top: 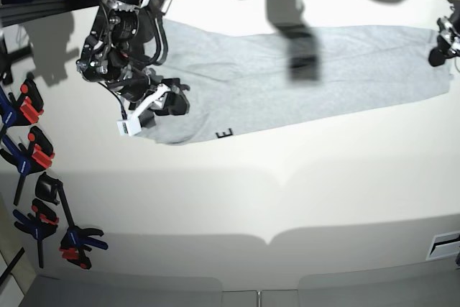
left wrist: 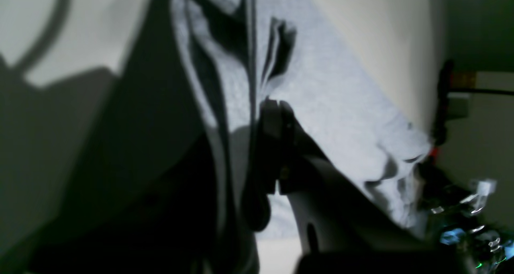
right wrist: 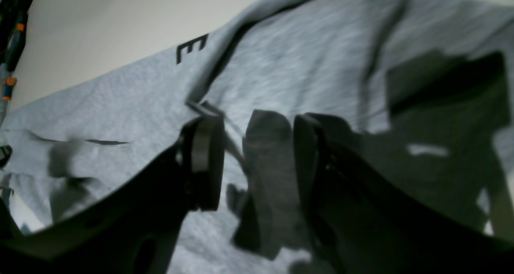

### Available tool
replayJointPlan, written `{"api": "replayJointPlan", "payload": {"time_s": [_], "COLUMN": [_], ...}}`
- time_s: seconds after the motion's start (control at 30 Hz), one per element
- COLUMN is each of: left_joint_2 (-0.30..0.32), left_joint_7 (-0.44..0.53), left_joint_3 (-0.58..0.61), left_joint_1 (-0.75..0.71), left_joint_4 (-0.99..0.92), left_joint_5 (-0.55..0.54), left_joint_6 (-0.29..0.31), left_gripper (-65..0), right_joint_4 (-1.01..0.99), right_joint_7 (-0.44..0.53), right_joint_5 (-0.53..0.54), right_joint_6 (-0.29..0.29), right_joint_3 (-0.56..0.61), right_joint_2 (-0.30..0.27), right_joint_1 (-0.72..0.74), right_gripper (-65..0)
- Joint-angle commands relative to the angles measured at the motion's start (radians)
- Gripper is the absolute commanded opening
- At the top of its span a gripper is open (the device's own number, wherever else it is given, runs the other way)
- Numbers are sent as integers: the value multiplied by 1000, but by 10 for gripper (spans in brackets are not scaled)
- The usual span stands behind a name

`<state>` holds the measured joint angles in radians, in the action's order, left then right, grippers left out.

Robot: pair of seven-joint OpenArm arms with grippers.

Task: Fold the T-shirt properly
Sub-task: 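Hold the stretched shirt ends with both grippers, keeping it taut, then move the left gripper inward and grasp the shirt's end near it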

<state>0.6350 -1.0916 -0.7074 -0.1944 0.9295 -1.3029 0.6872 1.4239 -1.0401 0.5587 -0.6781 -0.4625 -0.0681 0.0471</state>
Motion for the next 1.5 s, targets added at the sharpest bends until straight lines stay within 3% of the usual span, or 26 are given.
{"api": "replayJointPlan", "payload": {"time_s": [0.0,0.17,0.23,0.33,0.53,0.7,0.93,1.2,1.33,1.47], "left_joint_2": [36,26,8,-51,-242,-343,-383,-383,-383,-386], "left_joint_7": [23,203,209,166,109,64,71,126,48,-99], "left_joint_3": [-7,-7,-7,-6,27,185,430,480,481,488], "left_joint_1": [13,12,12,11,11,9,12,14,15,14], "left_joint_4": [56,263,344,462,664,715,715,715,715,715], "left_joint_5": [-2,328,430,491,492,491,491,483,355,140], "left_joint_6": [11,11,-38,-48,-47,-48,-48,-100,-95,-65], "left_gripper": [-650,-650,-650,-650,-650,-650,-650,-650,-388,-359], "right_joint_4": [33,96,122,157,202,206,206,206,206,206], "right_joint_7": [12,-8,-22,-24,-23,-24,-24,-29,-1,8], "right_joint_5": [39,73,73,73,74,73,72,77,77,42], "right_joint_6": [-20,-20,-20,-20,-20,-20,-20,-20,-20,-20], "right_joint_3": [-2,-2,-2,-2,-2,-2,-2,-2,-2,-2], "right_joint_2": [-10,-10,-10,-10,-10,-10,-10,-10,-23,-80], "right_joint_1": [19,19,19,19,19,19,19,19,19,28], "right_gripper": [-385,-385,-385,-385,-385,-385,-385,-370,-296,-297]}}
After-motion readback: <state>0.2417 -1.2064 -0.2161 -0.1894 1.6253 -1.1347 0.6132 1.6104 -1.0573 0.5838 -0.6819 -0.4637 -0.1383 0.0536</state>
